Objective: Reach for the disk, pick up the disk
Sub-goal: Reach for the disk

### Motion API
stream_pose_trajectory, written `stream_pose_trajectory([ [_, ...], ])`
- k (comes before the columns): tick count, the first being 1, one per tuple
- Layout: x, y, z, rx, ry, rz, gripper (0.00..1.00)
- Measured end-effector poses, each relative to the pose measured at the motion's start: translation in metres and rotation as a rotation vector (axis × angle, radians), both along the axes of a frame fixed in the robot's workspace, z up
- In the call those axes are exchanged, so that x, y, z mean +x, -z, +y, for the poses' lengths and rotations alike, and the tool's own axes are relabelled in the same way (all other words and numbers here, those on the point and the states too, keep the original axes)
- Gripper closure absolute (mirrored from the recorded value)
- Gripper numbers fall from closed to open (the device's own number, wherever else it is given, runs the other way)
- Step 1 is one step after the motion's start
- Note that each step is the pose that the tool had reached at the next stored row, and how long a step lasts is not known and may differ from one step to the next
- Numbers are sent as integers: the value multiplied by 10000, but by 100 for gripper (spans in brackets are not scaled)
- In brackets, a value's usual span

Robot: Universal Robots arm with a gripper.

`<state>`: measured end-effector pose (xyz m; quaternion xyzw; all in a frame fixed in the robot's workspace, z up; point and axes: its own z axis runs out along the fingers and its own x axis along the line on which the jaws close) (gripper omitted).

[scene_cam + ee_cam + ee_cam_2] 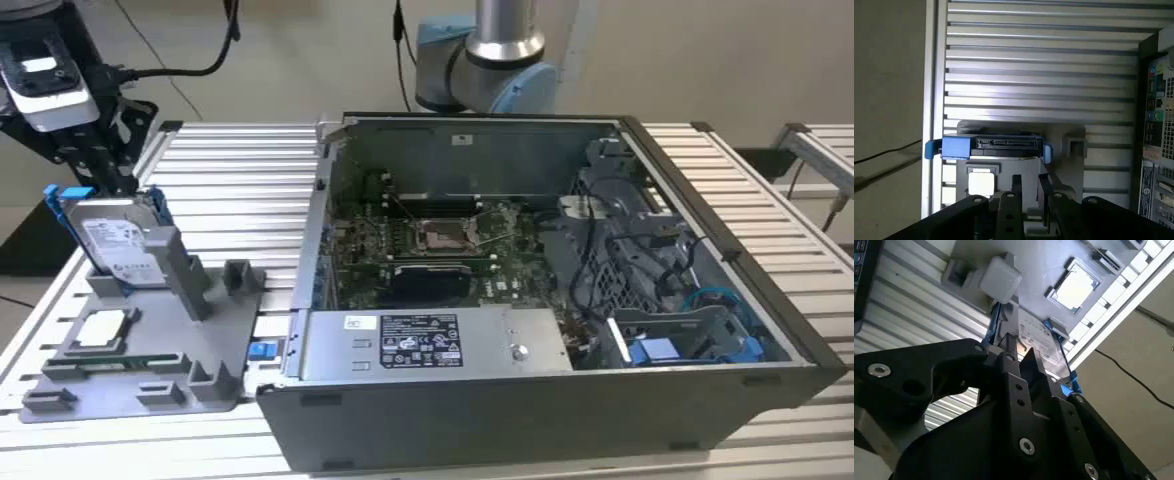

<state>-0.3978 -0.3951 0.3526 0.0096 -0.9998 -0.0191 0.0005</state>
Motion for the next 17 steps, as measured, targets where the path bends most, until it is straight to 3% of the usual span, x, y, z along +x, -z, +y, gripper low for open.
stream_pose_trajectory([
  [1, 0, 0, 0, 0, 0, 0, 100],
  [14, 0, 0, 1, 0, 0, -1, 100],
  [15, -1, 1, 11, 0, 2, 0, 100],
  [17, -1, 2, 74, 0, 0, 1, 100],
])
